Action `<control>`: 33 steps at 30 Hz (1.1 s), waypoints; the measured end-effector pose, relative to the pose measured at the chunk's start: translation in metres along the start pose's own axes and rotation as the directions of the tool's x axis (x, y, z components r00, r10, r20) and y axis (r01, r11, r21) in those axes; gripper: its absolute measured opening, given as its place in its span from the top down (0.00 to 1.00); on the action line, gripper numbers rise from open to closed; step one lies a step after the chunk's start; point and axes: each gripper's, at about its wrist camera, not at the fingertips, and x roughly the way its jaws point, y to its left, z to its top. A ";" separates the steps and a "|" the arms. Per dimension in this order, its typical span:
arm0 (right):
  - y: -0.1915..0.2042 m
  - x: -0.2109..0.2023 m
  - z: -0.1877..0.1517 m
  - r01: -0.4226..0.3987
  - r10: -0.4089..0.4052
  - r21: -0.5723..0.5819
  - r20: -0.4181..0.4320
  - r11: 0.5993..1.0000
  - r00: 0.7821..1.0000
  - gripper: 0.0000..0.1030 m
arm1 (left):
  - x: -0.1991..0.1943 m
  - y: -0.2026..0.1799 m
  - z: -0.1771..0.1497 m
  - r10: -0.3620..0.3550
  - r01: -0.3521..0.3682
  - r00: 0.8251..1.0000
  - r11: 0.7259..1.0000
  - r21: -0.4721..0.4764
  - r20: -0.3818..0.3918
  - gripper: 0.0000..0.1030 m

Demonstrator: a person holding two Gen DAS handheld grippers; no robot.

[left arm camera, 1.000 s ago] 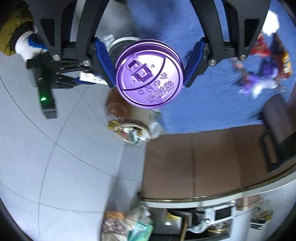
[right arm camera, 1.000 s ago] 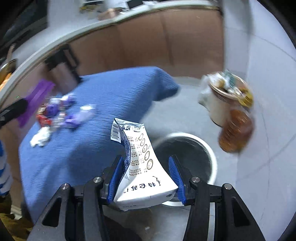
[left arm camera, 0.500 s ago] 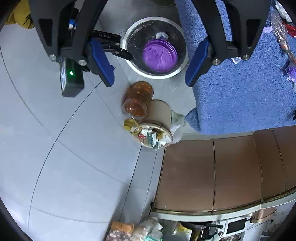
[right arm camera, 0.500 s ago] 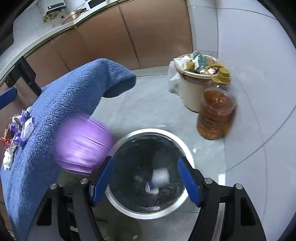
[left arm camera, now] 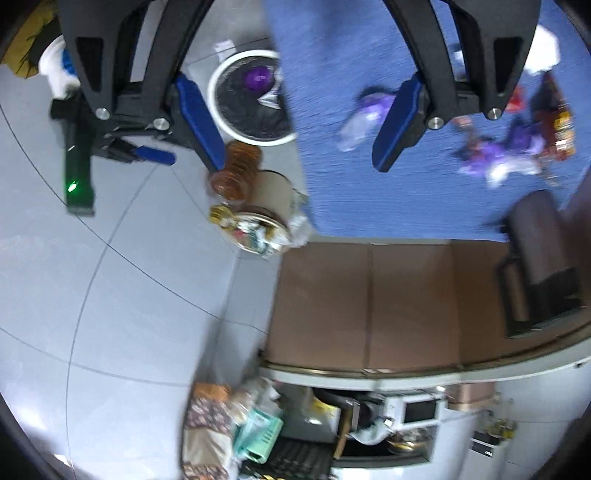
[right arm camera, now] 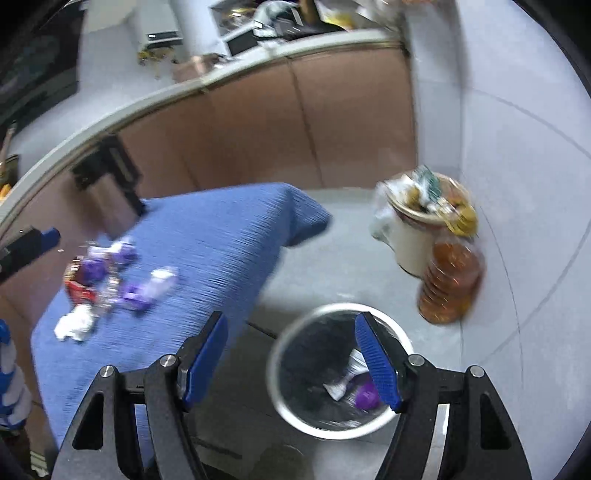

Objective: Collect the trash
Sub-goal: 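Return both tools to the table over the remaining trash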

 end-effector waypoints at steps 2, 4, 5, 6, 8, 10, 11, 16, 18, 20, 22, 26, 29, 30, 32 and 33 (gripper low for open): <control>0.019 -0.005 0.005 -0.027 0.028 -0.025 0.016 0.999 0.999 0.33 | -0.022 0.019 -0.006 0.048 -0.048 0.999 0.999 -0.006 0.020 0.21; 0.040 -0.008 0.010 -0.060 0.062 -0.057 0.026 0.997 0.998 0.33 | -0.041 0.036 -0.012 0.094 -0.094 0.995 0.996 -0.010 0.034 0.21; 0.052 -0.008 0.013 -0.077 0.079 -0.075 0.027 0.994 0.996 0.33 | -0.050 0.045 -0.017 0.125 -0.125 0.992 0.992 -0.012 0.036 0.21; 0.062 -0.007 0.015 -0.090 0.092 -0.090 0.025 0.992 0.995 0.33 | -0.059 0.055 -0.022 0.152 -0.152 0.988 0.988 -0.016 0.038 0.21; 0.076 -0.002 0.018 -0.114 0.117 -0.109 0.018 0.987 0.993 0.33 | -0.072 0.072 -0.035 0.192 -0.191 0.981 0.981 -0.020 0.039 0.21; 0.091 0.004 0.019 -0.141 0.143 -0.124 0.005 0.982 0.990 0.32 | -0.078 0.085 -0.046 0.231 -0.230 0.973 0.973 -0.025 0.030 0.21; 0.098 0.010 0.020 -0.152 0.153 -0.130 -0.005 0.980 0.988 0.31 | -0.081 0.093 -0.054 0.248 -0.247 0.969 0.968 -0.032 0.021 0.21; 0.123 0.043 0.014 -0.193 0.184 -0.153 -0.070 0.969 0.980 0.31 | -0.073 0.126 -0.088 0.286 -0.290 0.957 0.953 -0.094 -0.052 0.21; 0.135 0.059 0.011 -0.210 0.196 -0.167 -0.101 0.963 0.975 0.31 | -0.066 0.136 -0.096 0.285 -0.292 0.956 0.949 -0.118 -0.074 0.21; 0.147 0.071 0.008 -0.225 0.203 -0.189 -0.128 0.956 0.971 0.31 | -0.054 0.144 -0.102 0.293 -0.304 0.951 0.943 -0.134 -0.096 0.21; 0.161 0.087 0.005 -0.230 0.198 -0.232 -0.155 0.945 0.968 0.31 | -0.043 0.152 -0.105 0.292 -0.307 0.949 0.940 -0.151 -0.117 0.21; 0.182 0.112 0.001 -0.223 0.172 -0.316 -0.181 0.922 0.968 0.31 | -0.015 0.166 -0.110 0.290 -0.318 0.942 0.933 -0.171 -0.169 0.22; 0.186 0.131 -0.001 -0.200 0.134 -0.356 -0.200 0.913 0.971 0.33 | 0.002 0.172 -0.115 0.290 -0.327 0.934 0.929 -0.175 -0.209 0.22; 0.185 0.136 -0.002 -0.192 0.124 -0.363 -0.203 0.912 0.971 0.33 | 0.008 0.173 -0.118 0.290 -0.331 0.930 0.927 -0.176 -0.225 0.22; 0.184 0.144 -0.003 -0.166 0.093 -0.382 -0.202 0.909 0.975 0.38 | 0.014 0.174 -0.120 0.278 -0.325 0.929 0.929 -0.176 -0.244 0.30; 0.183 0.147 -0.003 -0.164 0.090 -0.382 -0.205 0.909 0.975 0.41 | 0.016 0.174 -0.119 0.269 -0.316 0.931 0.932 -0.175 -0.246 0.34</control>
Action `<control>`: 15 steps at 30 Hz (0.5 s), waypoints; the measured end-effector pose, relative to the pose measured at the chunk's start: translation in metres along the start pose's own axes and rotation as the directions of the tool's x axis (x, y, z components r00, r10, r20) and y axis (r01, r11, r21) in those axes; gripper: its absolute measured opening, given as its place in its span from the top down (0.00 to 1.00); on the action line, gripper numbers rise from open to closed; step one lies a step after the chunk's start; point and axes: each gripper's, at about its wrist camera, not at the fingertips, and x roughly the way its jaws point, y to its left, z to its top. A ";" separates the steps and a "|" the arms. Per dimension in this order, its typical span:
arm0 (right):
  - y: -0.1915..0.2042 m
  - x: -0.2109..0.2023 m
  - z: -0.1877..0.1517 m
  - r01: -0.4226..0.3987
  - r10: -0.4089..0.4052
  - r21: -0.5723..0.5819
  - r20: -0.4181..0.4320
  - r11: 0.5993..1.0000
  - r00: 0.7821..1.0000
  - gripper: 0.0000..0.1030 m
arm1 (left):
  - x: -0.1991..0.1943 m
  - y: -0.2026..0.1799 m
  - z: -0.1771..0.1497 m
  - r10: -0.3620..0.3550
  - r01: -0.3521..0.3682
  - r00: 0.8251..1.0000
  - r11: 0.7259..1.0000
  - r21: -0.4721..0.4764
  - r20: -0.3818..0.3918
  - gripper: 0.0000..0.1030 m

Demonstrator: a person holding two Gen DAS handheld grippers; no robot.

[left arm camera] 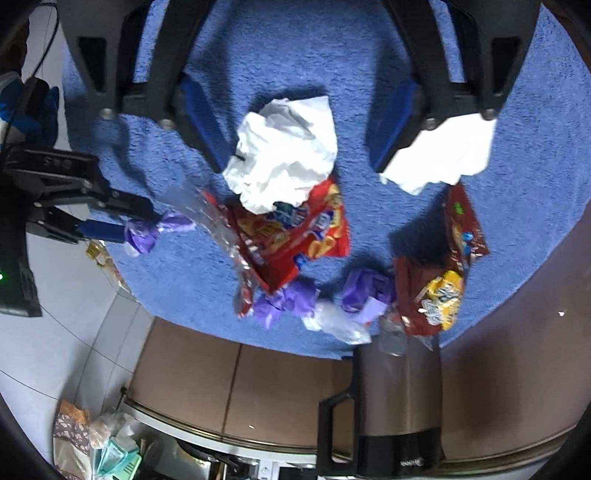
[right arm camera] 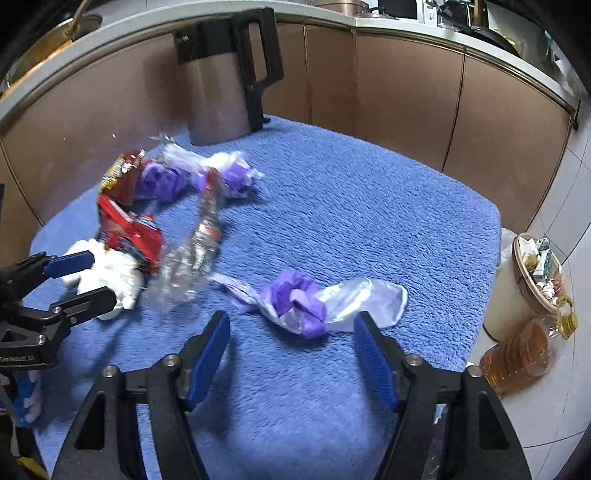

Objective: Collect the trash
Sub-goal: 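Return both tools to the table over the remaining trash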

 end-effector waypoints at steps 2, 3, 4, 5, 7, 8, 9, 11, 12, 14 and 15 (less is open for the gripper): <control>-0.004 0.003 -0.001 0.013 -0.013 -0.009 -0.001 1.000 1.000 0.52 | 0.001 -0.002 0.001 -0.001 0.001 1.000 1.000 0.007 -0.005 0.41; -0.005 0.003 0.000 0.022 -0.022 -0.015 0.001 1.000 1.000 0.57 | 0.002 -0.002 0.001 -0.006 0.006 1.000 1.000 0.008 -0.011 0.50; -0.006 0.003 0.000 0.027 -0.027 -0.019 0.003 0.999 1.000 0.60 | 0.004 -0.002 0.001 -0.012 0.012 1.000 1.000 0.007 -0.020 0.54; -0.008 0.003 0.000 0.028 -0.028 -0.017 0.004 0.999 1.000 0.68 | 0.006 -0.002 0.000 -0.017 0.017 1.000 1.000 0.006 -0.025 0.61; -0.013 0.004 0.002 0.018 -0.018 -0.004 0.004 1.000 1.000 0.87 | 0.004 -0.002 -0.002 -0.022 0.022 0.999 1.000 0.005 -0.023 0.72; -0.014 0.004 0.002 0.016 -0.016 0.003 0.003 1.000 1.000 0.93 | 0.003 -0.003 -0.002 -0.022 0.022 1.000 1.000 0.004 -0.022 0.77; -0.015 0.004 0.002 0.017 -0.017 0.005 0.005 1.000 1.000 0.93 | 0.001 -0.003 -0.003 -0.024 0.024 1.000 1.000 0.002 -0.019 0.80; -0.014 0.002 0.002 0.007 -0.008 0.013 0.011 1.000 1.000 0.94 | -0.007 -0.003 -0.005 -0.029 0.029 1.000 1.000 -0.001 -0.011 0.83; -0.013 -0.002 0.002 0.003 -0.003 0.015 0.020 1.000 1.000 0.95 | -0.012 -0.003 -0.007 -0.028 0.028 1.000 1.000 0.001 -0.004 0.84; -0.010 -0.010 0.003 -0.007 0.006 0.020 0.038 1.000 0.999 0.95 | -0.022 -0.003 -0.008 -0.027 0.027 1.000 1.000 0.001 0.010 0.85; -0.010 -0.016 0.002 -0.016 0.015 0.024 0.050 1.000 0.999 0.95 | -0.029 -0.003 -0.008 -0.025 0.025 0.999 1.000 0.001 0.022 0.86</control>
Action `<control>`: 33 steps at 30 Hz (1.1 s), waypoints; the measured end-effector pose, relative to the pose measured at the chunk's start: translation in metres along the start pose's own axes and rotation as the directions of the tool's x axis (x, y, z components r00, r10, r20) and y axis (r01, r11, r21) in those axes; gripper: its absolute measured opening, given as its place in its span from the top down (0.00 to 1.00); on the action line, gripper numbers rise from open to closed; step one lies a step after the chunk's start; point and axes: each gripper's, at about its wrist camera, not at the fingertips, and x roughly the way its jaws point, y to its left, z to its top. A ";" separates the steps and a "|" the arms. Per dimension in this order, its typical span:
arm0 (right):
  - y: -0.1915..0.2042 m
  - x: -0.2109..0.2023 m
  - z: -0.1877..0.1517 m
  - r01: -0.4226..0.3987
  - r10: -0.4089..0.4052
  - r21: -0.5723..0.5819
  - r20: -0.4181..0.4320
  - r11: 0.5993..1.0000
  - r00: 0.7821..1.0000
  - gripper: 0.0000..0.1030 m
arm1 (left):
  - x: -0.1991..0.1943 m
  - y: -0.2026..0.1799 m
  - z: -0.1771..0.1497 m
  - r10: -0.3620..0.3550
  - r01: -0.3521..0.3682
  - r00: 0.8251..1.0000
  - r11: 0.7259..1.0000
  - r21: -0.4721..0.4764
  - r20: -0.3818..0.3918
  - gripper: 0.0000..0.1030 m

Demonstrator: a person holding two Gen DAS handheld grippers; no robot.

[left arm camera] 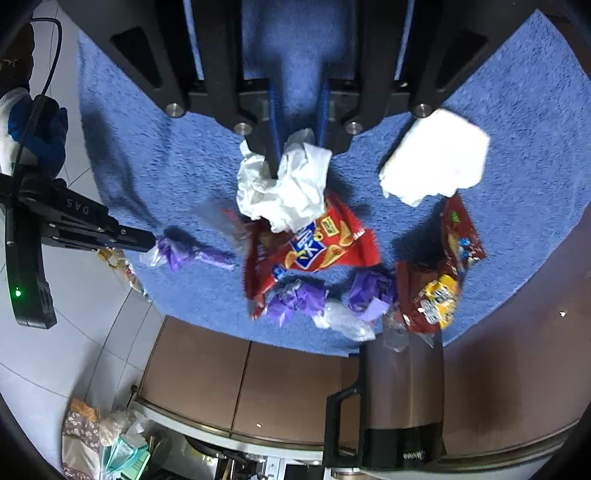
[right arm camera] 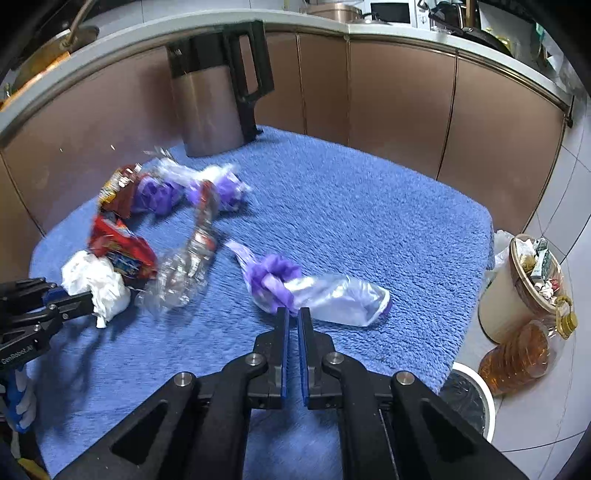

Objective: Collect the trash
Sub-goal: 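Return both tools to the table over the remaining trash, then grasp the white tissue with the left tool while the right tool grasps the purple wrapper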

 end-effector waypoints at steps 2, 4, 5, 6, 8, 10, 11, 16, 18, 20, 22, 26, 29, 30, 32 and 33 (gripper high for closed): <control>0.003 -0.012 0.000 -0.010 0.010 -0.002 0.024 1.000 1.000 0.95 | -0.011 0.001 0.000 0.005 -0.005 1.000 1.000 -0.003 0.018 0.87; 0.007 -0.023 0.001 -0.015 0.016 -0.009 0.038 1.000 0.999 0.95 | -0.023 0.002 0.000 0.010 -0.010 0.999 1.000 -0.009 0.039 0.87; 0.009 -0.025 0.000 -0.020 0.021 -0.015 0.035 1.000 0.999 0.95 | -0.028 0.003 0.000 0.012 -0.012 0.999 1.000 -0.012 0.047 0.87; 0.012 -0.027 0.000 -0.019 0.020 -0.022 0.033 1.000 0.999 0.95 | -0.032 0.004 -0.001 0.013 -0.012 0.999 1.000 -0.015 0.053 0.87; 0.015 -0.028 0.002 -0.011 0.012 -0.032 0.041 0.999 0.999 0.93 | -0.039 0.006 -0.002 0.012 -0.010 0.998 1.000 -0.026 0.064 0.88; 0.017 -0.024 0.006 -0.007 0.008 -0.027 0.045 1.000 0.999 0.77 | -0.044 0.009 -0.004 0.009 -0.006 0.998 0.999 -0.036 0.070 0.87; 0.019 -0.021 0.007 -0.001 0.003 -0.027 0.048 1.000 0.999 0.63 | -0.046 0.011 -0.005 0.009 -0.005 0.997 0.999 -0.043 0.072 0.87; 0.018 0.002 0.020 0.018 -0.017 -0.038 0.032 0.999 0.999 0.53 | -0.051 0.021 -0.006 0.007 -0.001 0.997 0.997 -0.072 0.080 0.88; 0.018 0.013 0.022 0.022 -0.021 -0.050 0.012 0.998 1.000 0.53 | -0.050 0.025 -0.004 0.004 0.003 0.997 0.996 -0.086 0.083 0.88; 0.019 0.023 0.022 0.037 -0.038 -0.068 -0.014 0.997 0.999 0.53 | -0.049 0.028 -0.003 0.001 0.007 0.996 0.996 -0.093 0.086 0.88; 0.019 0.029 0.022 0.059 -0.061 -0.088 -0.025 0.994 0.998 0.55 | -0.048 0.028 -0.004 0.002 0.006 0.996 0.996 -0.095 0.085 0.88; 0.015 0.022 0.027 0.047 -0.048 -0.067 -0.004 0.997 0.999 0.79 | -0.051 0.026 -0.003 0.005 0.003 0.996 0.996 -0.091 0.091 0.88; 0.016 -0.001 0.030 0.031 -0.029 -0.058 0.043 0.998 0.999 0.85 | -0.060 0.020 0.000 0.005 0.004 0.994 0.997 -0.080 0.111 0.88; 0.017 -0.011 0.030 0.021 -0.017 -0.052 0.062 0.998 0.998 0.85 | -0.064 0.018 0.002 0.005 0.004 0.993 0.997 -0.077 0.117 0.88; 0.018 -0.033 0.031 0.003 0.001 -0.042 0.107 0.999 0.994 0.85 | -0.072 0.013 0.005 0.002 0.007 0.991 0.998 -0.069 0.133 0.88; 0.018 -0.045 0.031 -0.005 0.010 -0.037 0.130 0.999 0.991 0.85 | -0.077 0.009 0.007 0.004 0.005 0.990 0.998 -0.062 0.143 0.87</control>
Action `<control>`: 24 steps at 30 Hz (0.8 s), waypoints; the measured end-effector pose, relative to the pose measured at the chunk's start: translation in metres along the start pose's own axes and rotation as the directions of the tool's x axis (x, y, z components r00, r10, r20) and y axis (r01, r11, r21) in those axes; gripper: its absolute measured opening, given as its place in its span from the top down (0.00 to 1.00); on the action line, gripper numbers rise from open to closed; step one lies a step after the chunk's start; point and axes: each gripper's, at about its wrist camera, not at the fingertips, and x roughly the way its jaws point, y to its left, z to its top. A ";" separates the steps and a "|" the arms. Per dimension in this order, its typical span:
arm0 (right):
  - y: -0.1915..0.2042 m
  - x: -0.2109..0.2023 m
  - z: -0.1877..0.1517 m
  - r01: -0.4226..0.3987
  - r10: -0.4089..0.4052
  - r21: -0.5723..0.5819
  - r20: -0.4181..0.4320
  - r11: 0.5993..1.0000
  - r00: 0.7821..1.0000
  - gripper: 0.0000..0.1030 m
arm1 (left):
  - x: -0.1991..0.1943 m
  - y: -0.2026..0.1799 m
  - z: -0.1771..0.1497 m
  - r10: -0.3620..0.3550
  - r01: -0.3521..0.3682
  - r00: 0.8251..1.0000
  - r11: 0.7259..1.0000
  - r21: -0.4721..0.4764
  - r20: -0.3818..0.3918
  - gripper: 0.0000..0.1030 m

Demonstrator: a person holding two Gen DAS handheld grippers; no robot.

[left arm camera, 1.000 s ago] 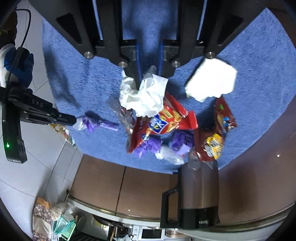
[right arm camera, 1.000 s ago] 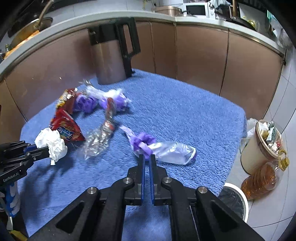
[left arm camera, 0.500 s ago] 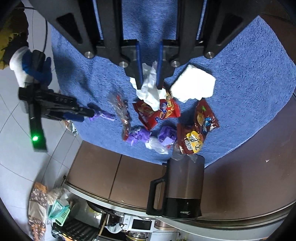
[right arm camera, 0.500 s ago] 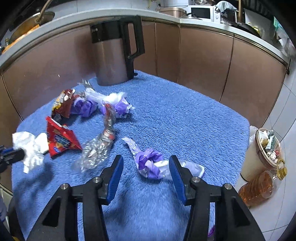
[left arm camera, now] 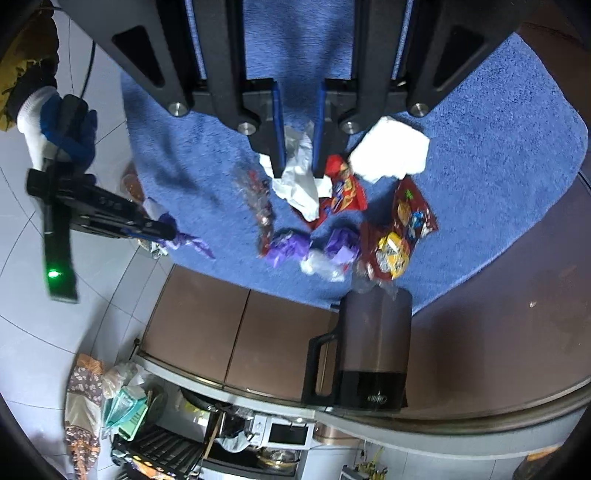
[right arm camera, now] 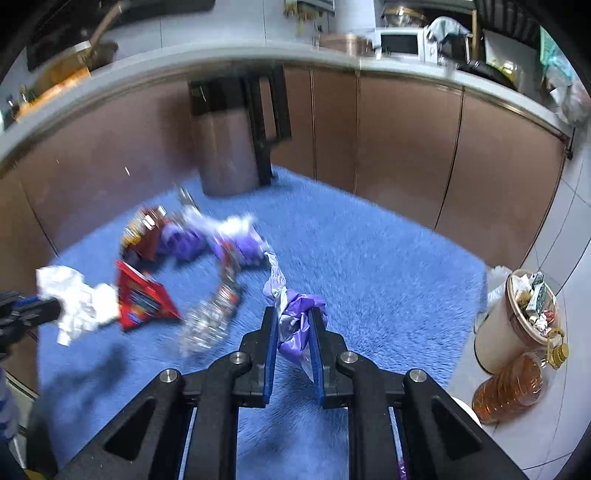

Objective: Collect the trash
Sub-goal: 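Grasp the white tissue with the left tool while the right tool grasps the purple wrapper, then carry tissue and purple wrapper to the bin and open both tools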

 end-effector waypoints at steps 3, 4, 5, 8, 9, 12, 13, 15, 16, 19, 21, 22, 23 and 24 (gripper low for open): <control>-0.001 -0.037 0.005 -0.020 0.019 0.018 0.074 1.000 0.997 0.85 | -0.012 -0.011 0.006 -0.002 0.002 1.000 1.000 0.018 0.025 0.88; -0.002 -0.049 0.008 -0.024 0.021 0.022 0.097 0.999 0.995 0.85 | -0.015 -0.014 0.008 -0.005 0.004 1.000 1.000 0.021 0.030 0.88; -0.003 -0.062 0.009 -0.024 0.021 0.025 0.119 0.999 0.993 0.85 | -0.019 -0.019 0.010 -0.009 0.008 0.999 1.000 0.027 0.038 0.88; -0.007 -0.094 0.011 -0.016 0.011 0.029 0.172 0.999 0.985 0.85 | -0.028 -0.035 0.016 -0.023 0.020 0.998 0.998 0.054 0.054 0.87; -0.010 -0.109 0.011 -0.010 0.003 0.034 0.196 0.999 0.981 0.85 | -0.029 -0.039 0.018 -0.028 0.024 0.998 0.998 0.061 0.056 0.87; -0.019 -0.140 0.006 0.009 -0.021 0.051 0.243 0.999 0.970 0.85 | -0.031 -0.061 0.024 -0.058 0.052 0.997 0.994 0.092 0.060 0.87; -0.024 -0.149 0.004 0.017 -0.032 0.059 0.254 0.998 0.967 0.85 | -0.030 -0.073 0.027 -0.072 0.065 0.996 0.992 0.111 0.060 0.87; -0.035 -0.165 -0.003 0.037 -0.057 0.081 0.269 0.996 0.962 0.85 | -0.027 -0.093 0.032 -0.098 0.089 0.994 0.985 0.145 0.057 0.88; -0.042 -0.170 -0.006 0.045 -0.069 0.094 0.270 0.995 0.960 0.85 | -0.024 -0.103 0.034 -0.113 0.103 0.992 0.981 0.164 0.053 0.87; -0.068 -0.179 -0.025 0.082 -0.120 0.155 0.253 0.984 0.960 0.85 | -0.009 -0.141 0.038 -0.154 0.145 0.988 0.965 0.220 0.025 0.88; -0.091 -0.174 -0.041 0.094 -0.141 0.212 0.216 0.973 0.966 0.85 | 0.005 -0.164 0.039 -0.176 0.172 0.984 0.954 0.245 -0.004 0.87; -0.103 -0.169 -0.050 0.096 -0.146 0.246 0.194 0.964 0.970 0.85 | 0.018 -0.180 0.040 -0.197 0.199 0.980 0.946 0.255 -0.035 0.87; -0.114 -0.165 -0.060 0.099 -0.151 0.278 0.172 0.955 0.974 0.85 | 0.027 -0.191 0.038 -0.209 0.216 0.976 0.941 0.261 -0.056 0.87; -0.125 -0.158 -0.070 0.101 -0.153 0.310 0.146 0.945 0.977 0.85 | 0.038 -0.205 0.037 -0.222 0.236 0.972 0.934 0.268 -0.081 0.87</control>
